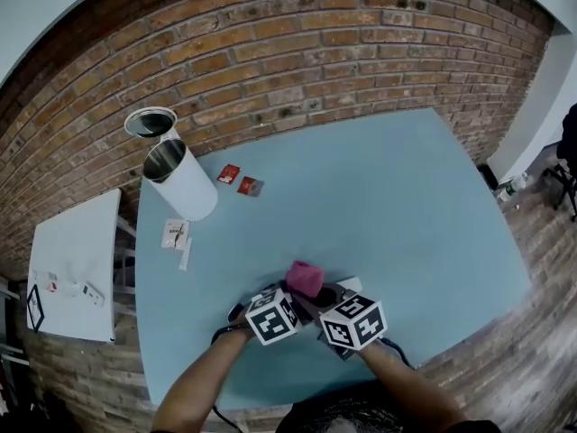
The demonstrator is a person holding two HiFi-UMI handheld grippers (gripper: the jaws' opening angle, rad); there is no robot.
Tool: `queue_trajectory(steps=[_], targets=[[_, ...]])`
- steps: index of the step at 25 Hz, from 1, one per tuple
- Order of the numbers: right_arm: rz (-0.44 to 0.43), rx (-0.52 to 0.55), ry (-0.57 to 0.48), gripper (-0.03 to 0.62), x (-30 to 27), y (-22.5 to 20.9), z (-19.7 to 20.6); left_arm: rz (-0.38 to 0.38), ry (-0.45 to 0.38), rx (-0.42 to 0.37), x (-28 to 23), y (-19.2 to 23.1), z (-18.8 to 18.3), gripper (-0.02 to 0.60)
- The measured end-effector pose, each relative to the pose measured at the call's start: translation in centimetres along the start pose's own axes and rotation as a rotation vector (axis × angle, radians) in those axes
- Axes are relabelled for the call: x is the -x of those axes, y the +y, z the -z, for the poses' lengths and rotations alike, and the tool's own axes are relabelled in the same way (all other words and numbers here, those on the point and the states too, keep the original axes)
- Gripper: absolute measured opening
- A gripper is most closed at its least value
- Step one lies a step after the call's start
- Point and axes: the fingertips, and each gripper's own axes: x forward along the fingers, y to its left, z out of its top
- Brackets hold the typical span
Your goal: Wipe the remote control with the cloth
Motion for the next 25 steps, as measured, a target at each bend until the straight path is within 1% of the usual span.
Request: queue_trajectory(steps=[2, 6, 25], targets=[[0.004, 0.009, 0.002, 0.061, 0.3, -0.3, 0.3, -0.001, 0.01, 0.003, -0.1, 0.0, 0.1, 0.284], [-0.002, -0.014, -0.01, 0.061, 0.9, -0.9, 0.8, -0.003, 0.022, 0.009, -0.3, 0.0, 0.3, 0.282], [0.011, -0.101, -0.065, 0.063, 5.2, -4.8, 0.8, 0.008, 0.096, 0.008, -0.4, 0.3, 0.6, 0.285]])
